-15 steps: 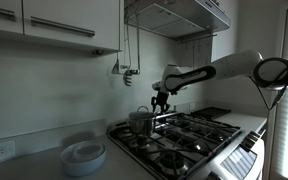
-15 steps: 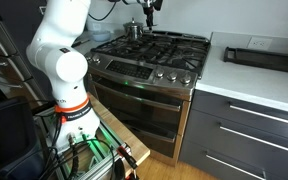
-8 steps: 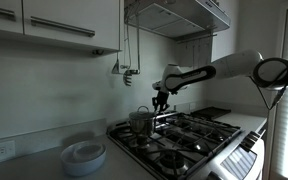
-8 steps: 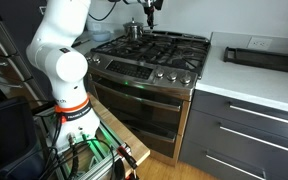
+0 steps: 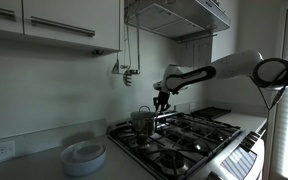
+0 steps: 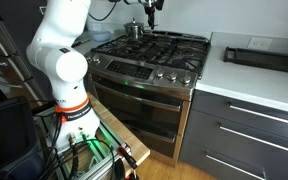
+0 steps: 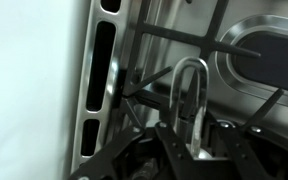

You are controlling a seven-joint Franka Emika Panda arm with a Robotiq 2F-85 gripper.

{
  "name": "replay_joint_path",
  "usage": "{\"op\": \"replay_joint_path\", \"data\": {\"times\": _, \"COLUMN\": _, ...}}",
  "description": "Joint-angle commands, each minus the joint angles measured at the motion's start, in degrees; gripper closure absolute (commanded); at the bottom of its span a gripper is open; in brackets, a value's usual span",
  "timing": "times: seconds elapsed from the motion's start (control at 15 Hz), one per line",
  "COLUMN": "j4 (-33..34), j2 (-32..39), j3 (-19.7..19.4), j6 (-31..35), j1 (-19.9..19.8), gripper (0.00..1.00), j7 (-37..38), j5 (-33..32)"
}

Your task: Move the silver pot to the right

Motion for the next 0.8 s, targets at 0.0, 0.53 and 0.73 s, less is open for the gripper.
{"op": "replay_joint_path", "data": {"times": 0.0, "j4": -1.72, "j2": -1.35, "j3": -1.56, "j6": 0.02, "j1": -0.48, "gripper": 0.92, "j7": -0.27, "j5": -1.75}}
{"op": "replay_joint_path", "data": {"times": 0.53, "j4": -4.02, "j2": -3.23, "j3": -4.25, "j6": 1.32, "j1": -0.29, "gripper": 0.92, "j7": 1.14, "j5": -1.88}}
{"op": "replay_joint_path", "data": {"times": 0.73, "j4": -5.32, "j2": -4.29, "j3": -5.79, "j6": 2.06, "j1": 0.02, "gripper": 0.92, "j7": 3.54, "j5": -3.28}}
